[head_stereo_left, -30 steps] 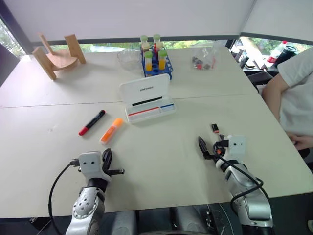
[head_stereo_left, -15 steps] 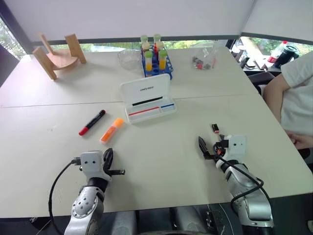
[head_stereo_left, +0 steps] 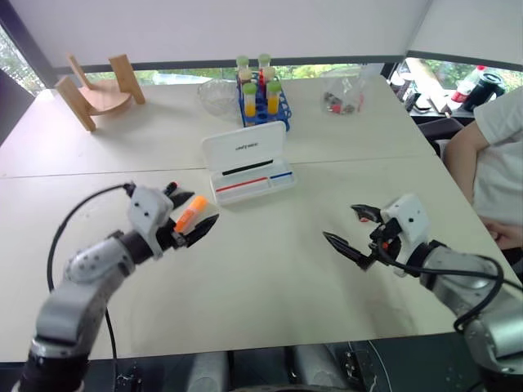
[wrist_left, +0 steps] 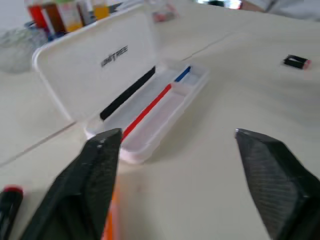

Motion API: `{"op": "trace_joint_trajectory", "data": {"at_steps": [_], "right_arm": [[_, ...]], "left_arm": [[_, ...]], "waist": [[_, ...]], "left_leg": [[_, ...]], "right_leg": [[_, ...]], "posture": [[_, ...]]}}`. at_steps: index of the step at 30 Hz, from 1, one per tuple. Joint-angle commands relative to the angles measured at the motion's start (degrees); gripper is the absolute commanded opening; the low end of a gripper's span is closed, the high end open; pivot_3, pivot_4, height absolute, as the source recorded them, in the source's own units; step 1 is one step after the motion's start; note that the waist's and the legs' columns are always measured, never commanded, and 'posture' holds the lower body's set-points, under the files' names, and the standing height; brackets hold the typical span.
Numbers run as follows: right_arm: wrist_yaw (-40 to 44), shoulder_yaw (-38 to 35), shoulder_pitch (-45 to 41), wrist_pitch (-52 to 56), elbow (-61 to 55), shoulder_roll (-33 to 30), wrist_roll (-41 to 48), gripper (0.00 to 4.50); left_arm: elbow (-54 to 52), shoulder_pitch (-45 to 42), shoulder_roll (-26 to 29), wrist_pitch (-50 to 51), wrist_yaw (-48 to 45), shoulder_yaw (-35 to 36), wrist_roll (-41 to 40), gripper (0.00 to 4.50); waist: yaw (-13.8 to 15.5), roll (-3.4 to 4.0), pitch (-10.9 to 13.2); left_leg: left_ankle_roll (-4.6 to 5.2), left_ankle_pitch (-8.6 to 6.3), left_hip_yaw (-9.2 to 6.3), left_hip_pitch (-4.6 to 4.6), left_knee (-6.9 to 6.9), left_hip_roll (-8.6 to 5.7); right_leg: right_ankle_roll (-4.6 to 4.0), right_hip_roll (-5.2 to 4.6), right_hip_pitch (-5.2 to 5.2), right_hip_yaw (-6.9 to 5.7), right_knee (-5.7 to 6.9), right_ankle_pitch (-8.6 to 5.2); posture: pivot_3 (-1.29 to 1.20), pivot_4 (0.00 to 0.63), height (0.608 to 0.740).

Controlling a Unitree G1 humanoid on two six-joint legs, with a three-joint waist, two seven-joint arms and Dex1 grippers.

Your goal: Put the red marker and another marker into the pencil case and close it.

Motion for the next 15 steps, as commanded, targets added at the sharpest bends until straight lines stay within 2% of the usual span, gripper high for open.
{"op": "trace_joint_trajectory", "data": {"at_steps": [1,4,8,15], "right_arm": [[5.16,-1.4,-5.46,1.56,1.43,-4.13,4.23,4.5],[7.18,-0.78,-9.56,1.14,3.92,-5.84,5.22,4.5],[7.1,0.62,-12.41,-1.17,6.54,-6.16,3.27,4.5],[5.49,0.61,-13.64,-2.1,7.19,-5.35,2.76,4.5]], "left_arm": [[10.95,-8.29,1.29,-1.94,-9.59,-5.07,1.08,4.41],[22.09,-16.52,0.67,-6.8,-16.42,-10.47,5.52,4.41],[38.35,-27.02,-3.16,-13.62,-23.73,-16.3,10.87,4.41],[59.27,-37.48,-10.1,-22.33,-28.89,-21.06,18.72,4.41]], "waist": [[0.03,-0.02,0.03],[0.2,-0.05,0.06],[0.52,-0.07,0.07],[1.44,-0.05,0.1]], "left_leg": [[0.0,0.0,-0.01,-0.02,0.0,0.0],[0.0,0.0,-0.04,-0.09,-0.01,-0.01],[0.02,0.0,-0.04,-0.25,-0.01,-0.01],[0.1,-0.05,0.01,-0.39,0.01,-0.01]], "right_leg": [[0.01,0.01,-0.01,-0.01,0.0,0.01],[0.03,0.02,-0.08,-0.07,0.01,0.02],[0.04,0.02,-0.22,-0.09,-0.01,0.01],[0.04,0.02,-0.4,-0.05,0.01,0.01]], "posture": [[0.0,0.15,0.74],[0.0,0.15,0.74],[0.0,0.15,0.74],[0.0,0.15,0.74]]}}
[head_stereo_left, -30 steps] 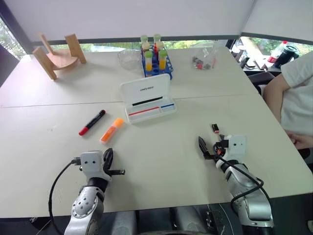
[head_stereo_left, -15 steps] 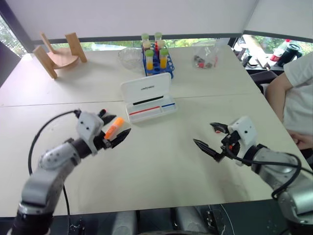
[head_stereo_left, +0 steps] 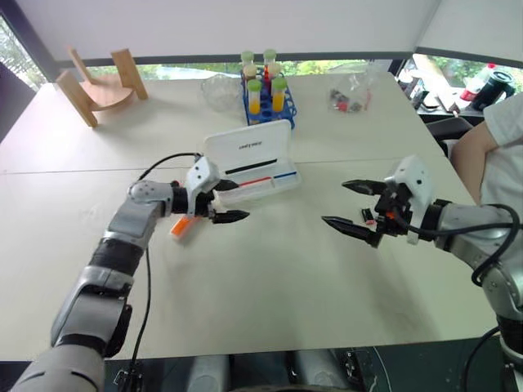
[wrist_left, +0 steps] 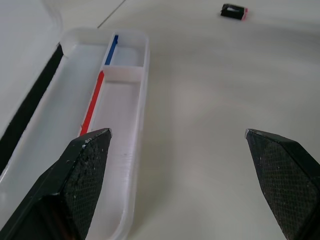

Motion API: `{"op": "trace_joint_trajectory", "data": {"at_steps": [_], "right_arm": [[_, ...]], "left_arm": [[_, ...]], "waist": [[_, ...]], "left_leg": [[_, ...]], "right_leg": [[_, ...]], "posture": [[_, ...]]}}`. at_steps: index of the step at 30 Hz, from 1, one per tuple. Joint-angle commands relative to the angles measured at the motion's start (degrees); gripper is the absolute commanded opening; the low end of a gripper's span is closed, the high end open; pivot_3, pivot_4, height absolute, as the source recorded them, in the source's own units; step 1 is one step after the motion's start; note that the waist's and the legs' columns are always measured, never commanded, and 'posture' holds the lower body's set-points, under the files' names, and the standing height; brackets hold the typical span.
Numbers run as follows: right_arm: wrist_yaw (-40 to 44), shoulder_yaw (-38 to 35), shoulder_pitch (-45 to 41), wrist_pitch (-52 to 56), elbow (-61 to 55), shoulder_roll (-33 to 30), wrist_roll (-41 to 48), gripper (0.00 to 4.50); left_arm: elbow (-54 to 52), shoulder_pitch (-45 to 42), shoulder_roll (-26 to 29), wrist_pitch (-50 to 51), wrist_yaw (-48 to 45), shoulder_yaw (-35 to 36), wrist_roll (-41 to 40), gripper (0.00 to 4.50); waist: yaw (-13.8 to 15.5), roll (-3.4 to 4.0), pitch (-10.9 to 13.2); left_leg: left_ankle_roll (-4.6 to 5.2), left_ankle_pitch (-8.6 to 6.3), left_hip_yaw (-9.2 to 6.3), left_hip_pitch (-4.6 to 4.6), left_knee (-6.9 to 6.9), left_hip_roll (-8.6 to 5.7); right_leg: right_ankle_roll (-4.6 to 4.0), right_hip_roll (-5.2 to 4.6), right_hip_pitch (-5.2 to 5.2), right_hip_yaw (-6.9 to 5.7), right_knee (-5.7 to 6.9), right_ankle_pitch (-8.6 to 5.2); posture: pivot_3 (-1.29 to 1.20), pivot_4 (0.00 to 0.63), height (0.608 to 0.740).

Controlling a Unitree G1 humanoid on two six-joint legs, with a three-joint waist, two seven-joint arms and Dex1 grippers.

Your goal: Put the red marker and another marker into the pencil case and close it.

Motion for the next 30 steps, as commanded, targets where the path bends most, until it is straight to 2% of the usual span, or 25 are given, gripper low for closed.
{"op": "trace_joint_trajectory", "data": {"at_steps": [1,5,7,9,15,19,23,30], "right_arm": [[-0.65,-1.23,-0.58,-1.22,-1.36,0.04,0.01,4.5],[-1.92,-1.9,-0.55,-0.86,-2.36,0.41,0.57,4.5],[-2.13,-1.93,-0.71,-0.66,-2.65,0.26,0.81,4.5],[-2.35,-2.1,-0.91,-0.65,-2.67,0.07,0.92,4.5],[-2.2,-2.25,-2.31,-0.98,-1.35,-0.61,0.94,4.5],[-1.69,-1.81,-3.66,-1.37,0.07,-0.9,0.52,4.5],[-1.05,-1.24,-4.78,-1.69,1.02,-1.25,0.21,4.5],[-0.1,-0.39,-5.82,-2.04,1.94,-1.3,-0.27,4.5]], "left_arm": [[6.82,-3.25,-1.5,-4.3,-1.87,-1.53,3.78,4.41],[15.37,-6.17,-4.18,-8.54,-0.49,-1.7,7.04,4.41],[17.97,-7.19,-5.03,-8.84,-0.81,-1.0,7.34,3.9],[18.81,-7.53,-5.36,-8.83,-2.5,-0.57,7.15,3.11],[10.22,-4.09,-4.7,-5.56,-10.02,-0.58,5.27,0.02],[-3.1,2.39,-2.59,-0.78,-14.85,-2.27,3.85,0.02],[-15.57,9.5,0.06,3.96,-14.51,-3.24,3.33,0.02],[-24.31,16.5,2.68,7.76,-9.08,-2.3,3.88,0.02]], "waist": [[0.01,-0.01,0.0],[0.11,-0.02,0.01],[0.1,-0.02,0.01],[0.02,-0.02,0.01],[0.03,-0.01,0.01],[0.01,0.0,0.0],[0.01,0.01,0.0],[0.0,0.01,-0.01]], "left_leg": [[0.0,0.0,0.0,0.0,0.01,0.0],[0.0,0.0,-0.03,0.0,0.06,0.0],[0.0,0.01,-0.03,0.02,0.08,0.0],[0.0,0.01,-0.03,0.02,0.1,0.0],[0.0,0.01,-0.04,0.03,0.08,0.0],[-0.01,0.01,-0.03,0.05,0.1,0.01],[-0.01,0.01,-0.04,0.06,0.1,0.03],[-0.01,0.01,-0.03,0.12,0.25,0.04]], "right_leg": [[0.0,0.0,0.01,0.0,0.0,0.0],[0.01,0.0,0.02,-0.02,0.06,0.0],[0.01,0.0,0.04,-0.02,0.1,0.01],[0.01,0.0,0.04,-0.02,0.13,0.01],[0.01,0.0,0.02,-0.01,0.16,0.0],[0.01,-0.01,0.04,0.0,0.19,0.01],[0.01,-0.01,0.03,0.02,0.22,0.0],[0.0,-0.02,0.07,0.03,0.41,0.0]], "posture": [[0.0,0.15,0.74],[0.0,0.15,0.74],[0.0,0.15,0.74],[0.0,0.15,0.74],[0.0,0.15,0.74],[0.0,0.15,0.74],[0.0,0.15,0.74],[0.0,0.15,0.74]]}}
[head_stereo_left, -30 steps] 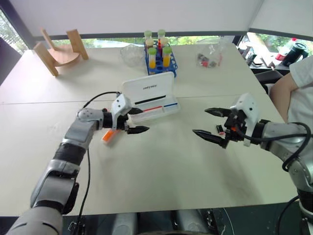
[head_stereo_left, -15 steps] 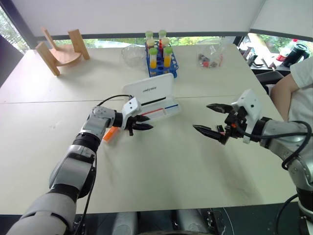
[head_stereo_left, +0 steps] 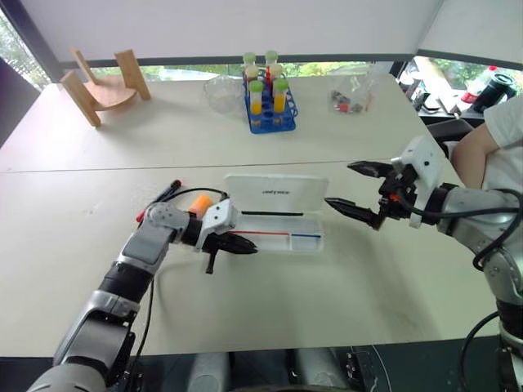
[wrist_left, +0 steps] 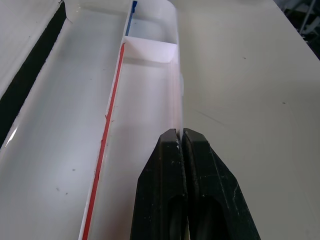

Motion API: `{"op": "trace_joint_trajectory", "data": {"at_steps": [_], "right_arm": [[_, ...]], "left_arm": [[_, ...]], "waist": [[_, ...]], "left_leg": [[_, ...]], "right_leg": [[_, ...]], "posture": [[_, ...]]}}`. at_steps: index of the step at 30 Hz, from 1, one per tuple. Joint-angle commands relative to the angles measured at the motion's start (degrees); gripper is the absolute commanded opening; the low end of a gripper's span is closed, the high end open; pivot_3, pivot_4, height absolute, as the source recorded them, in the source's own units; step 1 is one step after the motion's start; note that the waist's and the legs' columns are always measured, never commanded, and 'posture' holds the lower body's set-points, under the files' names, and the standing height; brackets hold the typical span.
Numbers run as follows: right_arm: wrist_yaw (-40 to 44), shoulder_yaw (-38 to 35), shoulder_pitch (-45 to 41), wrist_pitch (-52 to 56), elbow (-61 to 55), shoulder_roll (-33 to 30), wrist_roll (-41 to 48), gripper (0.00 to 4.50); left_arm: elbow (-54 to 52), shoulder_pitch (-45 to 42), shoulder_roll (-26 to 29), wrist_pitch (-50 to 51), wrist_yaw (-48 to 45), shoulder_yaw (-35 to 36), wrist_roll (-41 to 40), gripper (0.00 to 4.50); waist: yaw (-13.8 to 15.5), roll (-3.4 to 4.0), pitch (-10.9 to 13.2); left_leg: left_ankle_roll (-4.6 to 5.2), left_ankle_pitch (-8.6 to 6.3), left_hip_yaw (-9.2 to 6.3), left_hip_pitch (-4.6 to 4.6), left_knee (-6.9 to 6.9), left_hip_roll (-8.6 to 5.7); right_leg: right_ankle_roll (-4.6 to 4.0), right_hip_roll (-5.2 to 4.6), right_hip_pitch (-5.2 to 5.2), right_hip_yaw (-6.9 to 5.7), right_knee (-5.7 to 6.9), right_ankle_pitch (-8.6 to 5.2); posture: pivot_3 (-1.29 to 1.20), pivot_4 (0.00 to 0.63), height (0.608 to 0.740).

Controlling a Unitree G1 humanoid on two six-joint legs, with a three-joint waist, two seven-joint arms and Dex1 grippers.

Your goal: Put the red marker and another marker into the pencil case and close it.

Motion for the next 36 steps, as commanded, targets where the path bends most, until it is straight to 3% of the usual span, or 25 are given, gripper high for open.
{"op": "trace_joint_trajectory", "data": {"at_steps": [1,3,6,11,13,14,17,21,31,36], "right_arm": [[0.54,-0.29,-1.27,-1.34,-0.25,-0.74,-0.5,4.5],[0.82,0.02,-1.56,-1.63,0.04,-0.7,-0.78,4.5],[1.11,0.32,-1.84,-1.97,0.47,-0.57,-1.08,4.5],[1.42,0.34,-1.96,-1.92,0.42,-0.65,-0.92,4.5],[1.5,0.08,-1.86,-1.79,0.28,-0.73,-0.68,4.5],[1.5,0.01,-1.92,-1.7,0.24,-0.72,-0.58,4.5],[1.22,0.41,-2.49,-1.62,0.36,-0.24,-0.56,4.5],[1.05,1.01,-3.45,-1.9,1.0,0.47,-0.56,4.5],[1.58,2.84,-5.82,-3.16,2.84,1.43,-1.29,4.5],[1.74,3.24,-6.35,-3.24,3.02,1.45,-1.38,4.5]], "left_arm": [[-2.4,1.94,0.88,1.91,2.68,-0.07,0.29,0.02],[-3.05,2.6,0.75,2.67,4.59,0.4,0.1,0.02],[-4.26,3.25,0.43,3.96,7.28,1.83,-1.19,0.91],[-13.54,5.58,2.54,9.25,11.64,7.94,-6.46,3.37],[-18.82,6.7,3.57,14.3,13.91,12.21,-10.83,4.25],[-22.21,7.64,4.66,18.12,15.78,16.54,-14.26,4.45],[-29.19,11.68,9.13,26.93,21.07,28.66,-20.59,4.45],[-30.34,15.64,10.75,30.25,27.74,33.61,-21.07,4.45],[-16.07,16.05,6.81,17.82,41.8,31.57,-10.23,4.45],[-6.64,13.4,5.94,11.08,42.88,31.07,-8.11,4.45]], "waist": [[0.0,0.0,0.0],[-0.01,0.0,0.0],[-0.06,0.0,0.0],[-0.26,0.0,0.02],[-0.19,0.02,0.04],[-0.18,0.0,0.05],[-0.46,-0.01,0.09],[-0.14,0.07,0.12],[0.04,-0.07,0.22],[-0.01,-0.09,0.24]], "left_leg": [[0.0,0.0,0.01,0.01,0.01,0.0],[0.0,0.0,0.01,0.03,0.04,0.0],[0.0,0.0,0.0,0.04,0.14,0.0],[0.01,0.0,-0.01,0.03,0.32,0.01],[0.01,0.0,-0.01,0.02,0.33,0.04],[0.01,0.0,-0.03,0.02,0.33,0.04],[0.01,0.0,-0.03,-0.01,0.34,0.07],[0.01,-0.01,-0.01,0.03,0.32,0.08],[0.0,-0.01,-0.04,0.03,0.45,0.04],[0.0,-0.01,-0.02,-0.03,0.43,0.05]], "right_leg": [[0.0,0.0,0.0,0.0,0.02,0.0],[0.0,0.0,0.01,0.0,0.07,0.0],[0.0,0.01,0.02,0.0,0.13,0.0],[0.0,0.02,0.03,0.0,0.28,0.0],[0.0,0.02,0.02,0.01,0.3,0.0],[0.0,0.02,0.02,0.0,0.3,0.0],[0.0,0.03,0.0,0.0,0.31,0.0],[-0.01,0.02,0.0,0.01,0.31,-0.01],[-0.01,-0.03,0.08,-0.05,0.32,0.0],[-0.01,-0.03,0.01,-0.04,0.31,0.0]], "posture": [[0.0,0.15,0.74],[0.0,0.15,0.74],[0.0,0.15,0.74],[0.0,0.15,0.74],[0.0,0.15,0.74],[0.0,0.15,0.74],[0.0,0.15,0.74],[0.0,0.15,0.74],[0.0,0.15,0.74],[0.0,0.15,0.74]]}}
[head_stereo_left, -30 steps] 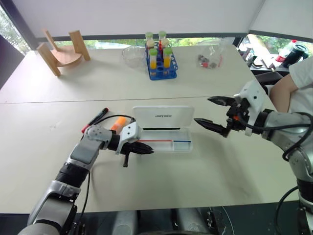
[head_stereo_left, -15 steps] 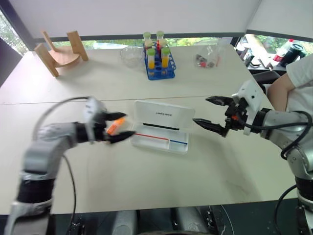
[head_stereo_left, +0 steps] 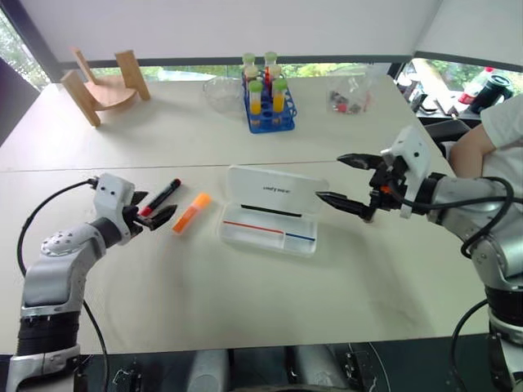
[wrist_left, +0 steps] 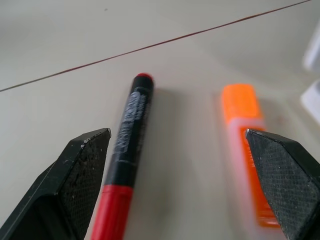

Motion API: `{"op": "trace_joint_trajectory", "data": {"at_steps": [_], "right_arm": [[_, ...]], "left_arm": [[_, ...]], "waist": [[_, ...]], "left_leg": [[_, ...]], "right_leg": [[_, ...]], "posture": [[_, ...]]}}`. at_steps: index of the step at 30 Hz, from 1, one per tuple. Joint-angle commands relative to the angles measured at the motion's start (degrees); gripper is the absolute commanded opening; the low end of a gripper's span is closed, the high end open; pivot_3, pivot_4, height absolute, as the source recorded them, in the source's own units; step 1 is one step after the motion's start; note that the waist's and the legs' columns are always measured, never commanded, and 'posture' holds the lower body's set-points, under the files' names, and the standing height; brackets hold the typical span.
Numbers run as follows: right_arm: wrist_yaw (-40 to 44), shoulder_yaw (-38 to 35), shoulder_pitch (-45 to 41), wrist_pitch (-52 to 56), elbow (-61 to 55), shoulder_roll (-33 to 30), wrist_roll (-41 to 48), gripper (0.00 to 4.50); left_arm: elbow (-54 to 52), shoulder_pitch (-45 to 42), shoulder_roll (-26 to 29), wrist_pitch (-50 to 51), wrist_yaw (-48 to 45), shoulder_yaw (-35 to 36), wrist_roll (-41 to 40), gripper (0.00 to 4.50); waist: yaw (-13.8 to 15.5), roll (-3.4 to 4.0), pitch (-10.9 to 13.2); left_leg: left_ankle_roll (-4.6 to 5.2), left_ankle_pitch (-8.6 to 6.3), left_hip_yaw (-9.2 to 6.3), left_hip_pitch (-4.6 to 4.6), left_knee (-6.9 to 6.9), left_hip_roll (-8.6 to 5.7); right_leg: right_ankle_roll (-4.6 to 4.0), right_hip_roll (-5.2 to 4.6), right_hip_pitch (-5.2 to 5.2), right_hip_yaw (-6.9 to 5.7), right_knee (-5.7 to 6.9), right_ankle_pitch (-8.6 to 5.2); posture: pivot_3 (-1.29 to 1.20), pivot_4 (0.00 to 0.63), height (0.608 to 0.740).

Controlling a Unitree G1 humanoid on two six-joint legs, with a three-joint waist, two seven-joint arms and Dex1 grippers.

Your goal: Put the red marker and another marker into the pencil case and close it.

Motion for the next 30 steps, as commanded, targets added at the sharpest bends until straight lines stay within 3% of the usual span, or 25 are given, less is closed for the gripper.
{"op": "trace_joint_trajectory", "data": {"at_steps": [1,5,6,9,14,15,23,27,30], "right_arm": [[0.14,-0.53,-1.55,-1.03,-0.84,0.19,-0.13,4.5],[0.24,-0.24,-1.97,-1.02,-0.66,0.22,-0.23,4.5],[0.28,-0.17,-2.19,-1.1,-0.46,0.2,-0.34,4.5],[0.35,-0.22,-2.67,-1.23,-0.06,0.11,-0.65,4.5],[0.53,-0.85,-2.29,-1.17,-0.07,-0.42,-0.79,4.5],[0.48,-1.17,-2.1,-1.03,-0.18,-0.57,-0.72,4.5],[0.27,-9.37,3.8,5.43,-4.56,-3.69,4.3,4.5],[1.67,-14.05,10.33,9.72,-9.5,-5.89,8.88,4.5],[0.24,-15.54,12.64,10.15,-11.48,-5.99,9.33,4.5]], "left_arm": [[7.47,-3.16,0.39,-6.5,-0.27,-0.41,1.95,4.45],[17.55,-6.65,0.8,-11.27,-2.82,-1.87,3.15,4.45],[20.59,-7.75,1.22,-12.41,-4.06,-2.61,3.67,4.22],[27.9,-10.55,2.84,-14.6,-9.76,-4.79,4.34,3.2],[31.23,-13.02,5.32,-16.6,-16.75,-6.41,4.31,0.59],[31.14,-13.67,5.7,-16.84,-18.06,-6.32,3.88,0.33],[8.57,-18.17,10.09,-7.83,-36.49,-8.18,-8.01,0.35],[4.6,-21.96,10.77,-7.4,-44.12,-15.48,-7.29,0.35],[6.94,-25.67,8.09,-11.27,-47.4,-21.41,-3.97,0.35]], "waist": [[0.07,0.0,0.0],[0.08,0.0,0.0],[0.06,0.0,0.0],[0.15,0.02,0.0],[0.15,0.03,-0.01],[0.15,0.03,-0.01],[0.23,-0.09,0.07],[0.12,0.09,0.06],[-0.26,0.1,0.1]], "left_leg": [[0.0,0.0,0.0,0.0,0.0,0.0],[0.0,0.0,0.01,0.01,0.01,-0.04],[0.0,0.0,0.02,0.0,0.01,-0.04],[0.0,0.0,-0.01,0.0,0.01,-0.03],[0.0,0.0,0.02,0.0,0.01,-0.05],[0.0,0.0,0.01,-0.01,0.01,-0.05],[-0.01,0.01,-0.07,-0.25,0.04,-0.02],[0.0,0.0,-0.01,-0.19,0.03,-0.05],[0.0,0.0,0.0,-0.09,0.03,-0.04]], "right_leg": [[0.0,0.0,0.0,0.0,0.0,0.0],[0.0,-0.02,0.03,-0.01,0.0,0.0],[0.0,-0.02,0.01,-0.01,-0.01,0.0],[0.0,-0.01,0.01,-0.05,0.01,0.0],[0.0,-0.03,0.02,-0.04,0.01,0.0],[0.0,-0.03,0.01,-0.04,0.01,0.0],[0.0,-0.03,-0.12,-0.11,0.01,0.0],[0.01,-0.02,-0.06,-0.06,-0.01,0.0],[0.01,0.07,-0.04,-0.01,0.03,0.0]], "posture": [[0.0,0.15,0.74],[0.0,0.15,0.74],[0.0,0.15,0.74],[0.0,0.15,0.74],[0.0,0.15,0.74],[0.0,0.15,0.74],[0.0,0.15,0.74],[0.0,0.15,0.74],[0.0,0.15,0.74]]}}
